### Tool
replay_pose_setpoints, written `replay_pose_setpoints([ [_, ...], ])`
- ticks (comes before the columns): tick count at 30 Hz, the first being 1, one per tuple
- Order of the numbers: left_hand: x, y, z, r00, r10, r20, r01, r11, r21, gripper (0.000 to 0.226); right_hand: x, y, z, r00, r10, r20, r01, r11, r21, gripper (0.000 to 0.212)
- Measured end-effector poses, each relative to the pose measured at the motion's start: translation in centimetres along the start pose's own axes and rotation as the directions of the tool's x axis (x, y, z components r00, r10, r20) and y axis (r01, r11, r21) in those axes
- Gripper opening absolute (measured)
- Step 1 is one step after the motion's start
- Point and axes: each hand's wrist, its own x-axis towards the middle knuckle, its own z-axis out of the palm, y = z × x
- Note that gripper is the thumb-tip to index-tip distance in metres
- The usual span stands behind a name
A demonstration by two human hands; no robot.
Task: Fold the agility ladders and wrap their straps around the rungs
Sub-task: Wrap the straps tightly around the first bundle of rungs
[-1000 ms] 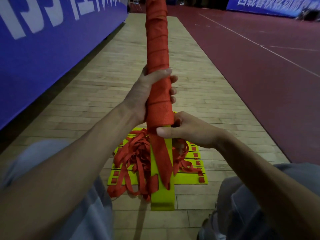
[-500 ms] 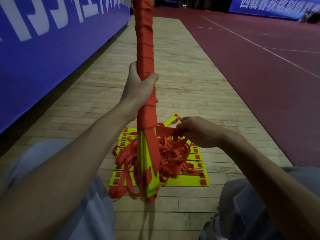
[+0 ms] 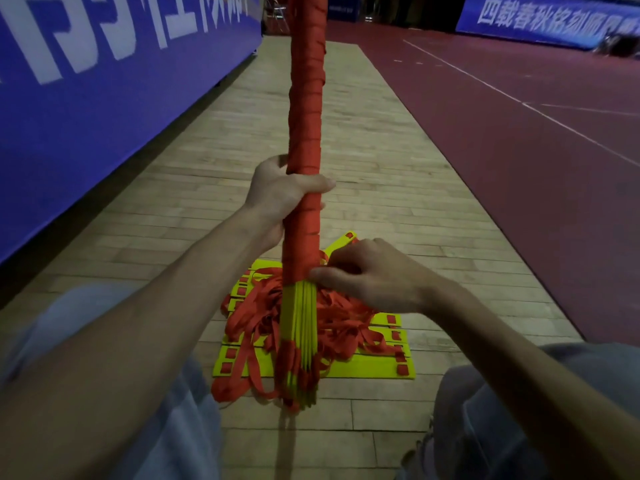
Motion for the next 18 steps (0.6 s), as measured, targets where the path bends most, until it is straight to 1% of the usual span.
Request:
replay_pose_setpoints([
  [1, 0.1, -0.3, 0.0, 0.999, 0.02, -0.026, -0.018, 0.996, 0.082, 0.044, -0.2, -0.3, 0.4, 0.999, -0.033, -0.006, 0.033, 0.996, -0.081, 0.055],
  [2, 0.0, -0.4, 0.1, 0.998, 0.032, -0.05, -0.025, 0.988, 0.152, 0.04, -0.4, -0.4, 0.8, 0.998, -0.058, -0.013, 0.056, 0.991, -0.125, 0.059],
  [3, -0.1, -0.5, 0.2, 0.996, 0.03, -0.08, -0.015, 0.981, 0.192, 0.043, -0.4, -0.5, 1.1, 0.997, -0.07, -0.019, 0.067, 0.987, -0.148, 0.061],
  [6, 0.3, -1.7, 0.4, 0.987, 0.001, -0.162, 0.039, 0.969, 0.243, 0.071, -0.4, -0.8, 1.8, 0.998, -0.065, -0.006, 0.062, 0.976, -0.207, 0.068],
  [7, 0.4, -2.1, 0.4, 0.985, -0.002, -0.172, 0.044, 0.969, 0.244, 0.075, -0.5, -0.9, 2.0, 0.999, -0.046, 0.006, 0.046, 0.972, -0.231, 0.069],
  [9, 0.4, -2.6, 0.3, 0.982, -0.018, -0.185, 0.059, 0.974, 0.216, 0.075, -0.9, -1.2, 2.7, 1.0, 0.023, -0.006, -0.024, 0.969, -0.244, 0.066],
  [10, 0.4, -2.6, 0.3, 0.98, -0.042, -0.194, 0.077, 0.981, 0.176, 0.075, -1.1, -1.2, 3.2, 0.998, 0.057, -0.031, -0.063, 0.97, -0.234, 0.066],
  [12, 0.6, -2.6, 0.3, 0.978, -0.105, -0.178, 0.116, 0.992, 0.054, 0.073, -1.2, -1.0, 4.3, 0.99, 0.118, -0.081, -0.134, 0.965, -0.227, 0.07],
  [14, 0.7, -2.6, 0.2, 0.98, -0.151, -0.132, 0.146, 0.988, -0.048, 0.073, -1.0, -0.8, 5.0, 0.977, 0.188, -0.1, -0.205, 0.957, -0.207, 0.074],
  [16, 0.6, -2.6, 0.3, 0.981, -0.171, -0.088, 0.168, 0.985, -0.047, 0.076, -0.8, -0.7, 5.0, 0.96, 0.266, -0.093, -0.276, 0.952, -0.129, 0.063],
  [17, 0.5, -2.5, 0.5, 0.983, -0.167, -0.08, 0.165, 0.986, -0.026, 0.068, -0.7, -0.9, 4.7, 0.951, 0.298, -0.078, -0.303, 0.95, -0.078, 0.058],
  [18, 0.3, -2.3, 0.6, 0.985, -0.157, -0.072, 0.156, 0.988, -0.014, 0.053, -0.6, -0.9, 4.4, 0.947, 0.316, -0.06, -0.318, 0.948, -0.013, 0.053],
])
